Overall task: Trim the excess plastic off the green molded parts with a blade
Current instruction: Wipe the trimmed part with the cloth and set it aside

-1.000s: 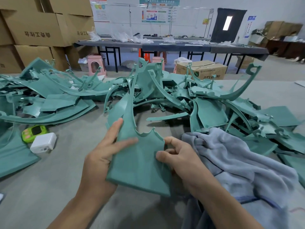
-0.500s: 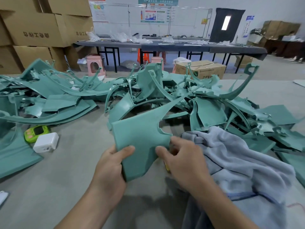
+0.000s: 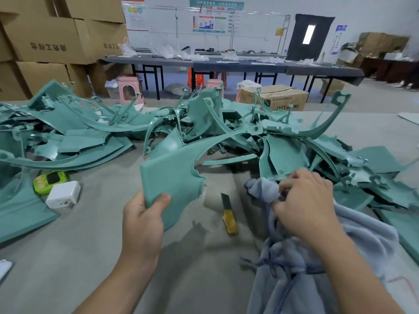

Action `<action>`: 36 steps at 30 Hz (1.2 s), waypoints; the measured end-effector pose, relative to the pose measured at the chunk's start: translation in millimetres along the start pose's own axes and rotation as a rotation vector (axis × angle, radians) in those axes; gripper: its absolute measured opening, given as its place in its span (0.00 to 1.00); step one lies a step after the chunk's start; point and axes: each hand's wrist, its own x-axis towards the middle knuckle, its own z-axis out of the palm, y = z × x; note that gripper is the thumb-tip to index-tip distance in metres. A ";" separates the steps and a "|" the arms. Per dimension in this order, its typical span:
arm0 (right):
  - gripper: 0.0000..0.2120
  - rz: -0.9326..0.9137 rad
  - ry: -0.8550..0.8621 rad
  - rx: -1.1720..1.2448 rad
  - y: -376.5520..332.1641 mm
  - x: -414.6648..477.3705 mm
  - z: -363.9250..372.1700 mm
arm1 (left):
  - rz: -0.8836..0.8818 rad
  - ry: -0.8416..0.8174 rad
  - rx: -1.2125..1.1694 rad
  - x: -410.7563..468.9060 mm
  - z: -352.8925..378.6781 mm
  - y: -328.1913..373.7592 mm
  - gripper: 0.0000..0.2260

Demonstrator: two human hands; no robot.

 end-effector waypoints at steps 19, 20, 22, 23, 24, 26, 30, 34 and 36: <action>0.08 -0.490 0.603 0.321 -134.4 -9.1 30.1 | 0.216 -0.233 0.120 -20.9 4.6 3.2 0.07; 0.09 -0.442 0.644 0.311 -132.7 -1.1 28.2 | 0.221 -0.243 0.110 -23.2 5.7 5.0 0.06; 0.10 -0.294 0.653 0.299 -130.2 15.9 22.4 | 0.213 -0.280 0.111 -27.6 7.0 5.7 0.05; 0.09 -0.214 0.620 0.277 -128.9 20.8 19.1 | 0.199 -0.302 0.114 -29.9 8.1 4.8 0.05; 0.08 -0.155 0.569 0.266 -128.8 22.1 16.1 | 0.186 -0.316 0.118 -32.0 9.4 3.9 0.05; 0.09 -0.173 0.449 0.346 -132.5 13.2 12.8 | 0.168 -0.304 0.121 -33.8 11.3 2.2 0.06; 0.11 -0.474 0.339 0.533 -144.0 -28.5 9.8 | 0.066 -0.256 -0.024 -28.4 10.8 3.7 0.11; 0.10 -0.676 0.413 0.453 -150.0 -39.1 12.0 | 0.022 -0.202 -0.062 -21.4 7.3 3.1 0.15; 0.07 -0.620 0.454 0.313 -144.8 -27.5 16.1 | 0.085 -0.156 0.006 -20.8 6.5 1.3 0.09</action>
